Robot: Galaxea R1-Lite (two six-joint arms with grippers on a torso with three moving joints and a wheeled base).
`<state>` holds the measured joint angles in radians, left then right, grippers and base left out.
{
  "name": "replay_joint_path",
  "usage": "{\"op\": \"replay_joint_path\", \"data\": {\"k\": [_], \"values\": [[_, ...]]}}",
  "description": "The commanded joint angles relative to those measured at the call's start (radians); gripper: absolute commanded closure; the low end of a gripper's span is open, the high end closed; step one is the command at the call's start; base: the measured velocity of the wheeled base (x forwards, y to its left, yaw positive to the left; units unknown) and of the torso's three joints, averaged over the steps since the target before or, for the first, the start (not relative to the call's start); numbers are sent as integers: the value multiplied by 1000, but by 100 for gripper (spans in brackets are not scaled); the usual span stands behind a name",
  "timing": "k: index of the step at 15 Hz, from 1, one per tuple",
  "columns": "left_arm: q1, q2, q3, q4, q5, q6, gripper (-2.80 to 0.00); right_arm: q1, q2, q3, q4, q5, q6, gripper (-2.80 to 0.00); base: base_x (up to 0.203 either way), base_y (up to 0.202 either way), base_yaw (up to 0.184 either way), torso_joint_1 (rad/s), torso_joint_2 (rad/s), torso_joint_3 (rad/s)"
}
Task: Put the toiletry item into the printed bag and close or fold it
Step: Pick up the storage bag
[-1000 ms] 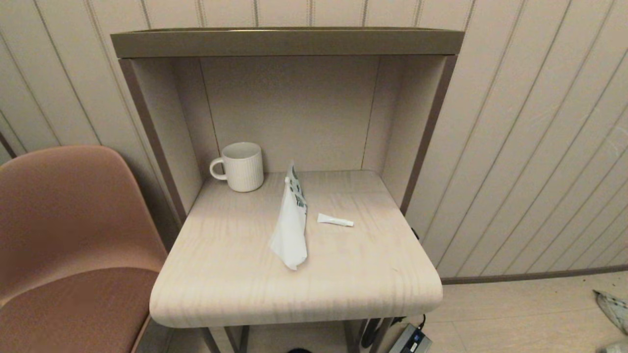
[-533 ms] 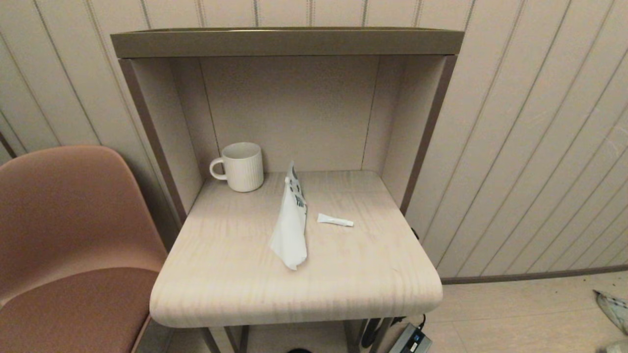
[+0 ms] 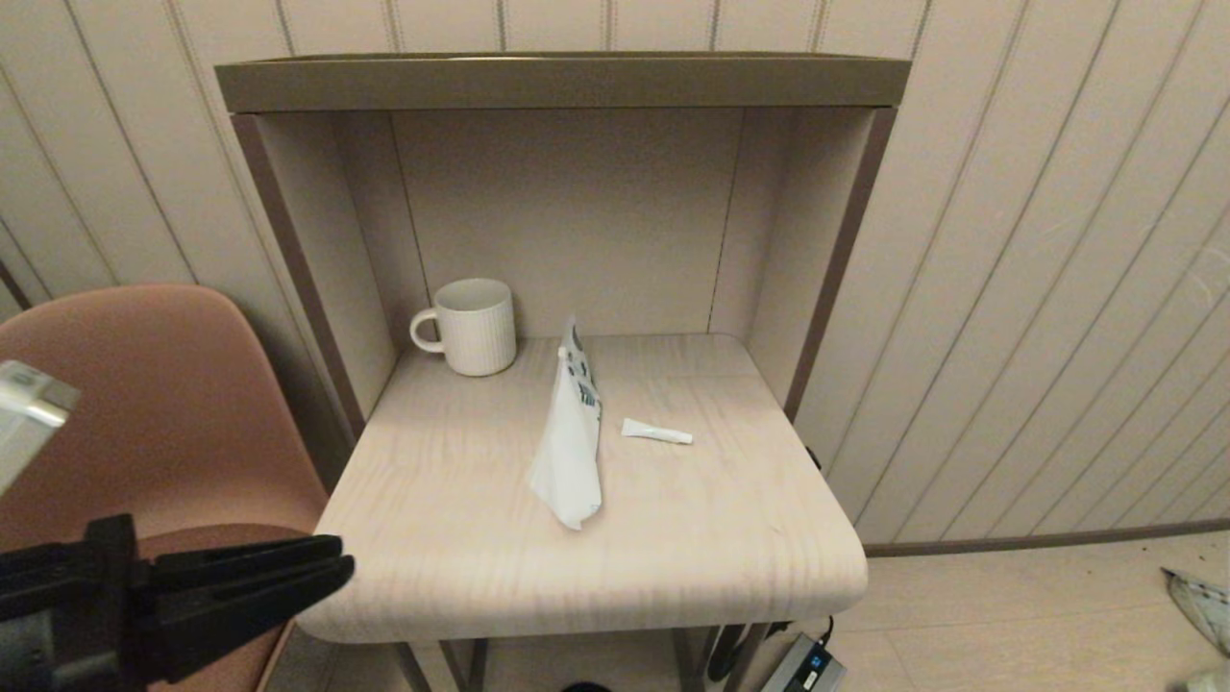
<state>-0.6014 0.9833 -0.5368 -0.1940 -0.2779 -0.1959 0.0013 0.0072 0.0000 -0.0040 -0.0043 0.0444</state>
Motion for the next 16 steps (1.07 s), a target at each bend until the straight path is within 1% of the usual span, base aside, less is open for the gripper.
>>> {"op": "replay_joint_path", "data": {"k": [1, 2, 3, 4, 5, 6, 7, 9, 10, 11, 12, 13, 14, 16], "values": [[-113, 144, 54, -188, 109, -57, -280, 0, 0, 0, -1, 0, 0, 0, 0, 0, 0, 0, 0, 0], [-141, 196, 76, -252, 162, -74, -280, 0, 0, 0, -1, 0, 0, 0, 0, 0, 0, 0, 0, 0], [-166, 250, 91, -320, 233, -98, -280, 0, 0, 0, -1, 0, 0, 0, 0, 0, 0, 0, 0, 0], [-190, 301, 101, -401, 292, -139, -280, 0, 0, 0, -1, 0, 0, 0, 0, 0, 0, 0, 0, 0], [-216, 352, 106, -461, 329, -187, -280, 0, 0, 0, -1, 0, 0, 0, 0, 0, 0, 0, 0, 0], [-232, 403, 107, -500, 359, -218, -280, 0, 0, 0, -1, 0, 0, 0, 0, 0, 0, 0, 0, 0], [-238, 451, 102, -527, 392, -232, -280, 0, 0, 0, -1, 0, 0, 0, 0, 0, 0, 0, 0, 0], [-251, 544, 78, -607, 471, -243, -280, 0, 0, 0, -1, 0, 1, 0, 0, 0, 0, 0, 0, 0], [-274, 587, 63, -644, 519, -245, -280, 0, 0, 0, -1, 0, 0, 0, 0, 0, 0, 0, 0, 0], [-313, 621, 50, -666, 570, -248, -280, 0, 0, 0, -1, 0, 0, 0, 0, 0, 0, 0, 0, 0], [-335, 651, 35, -676, 613, -249, -280, 0, 0, 0, -1, 0, 0, 0, 0, 0, 0, 0, 0, 0], [-341, 675, 21, -687, 644, -250, -280, 0, 0, 0, -1, 0, 0, 0, 0, 0, 0, 0, 0, 0], [-342, 689, 17, -708, 657, -247, -280, 0, 0, 0, -1, 0, 0, 0, 0, 0, 0, 0, 0, 0], [-341, 729, 3, -723, 659, -247, -280, 0, 0, 0, -1, 0, 1, 0, 0, 0, 0, 0, 0, 0]]}}
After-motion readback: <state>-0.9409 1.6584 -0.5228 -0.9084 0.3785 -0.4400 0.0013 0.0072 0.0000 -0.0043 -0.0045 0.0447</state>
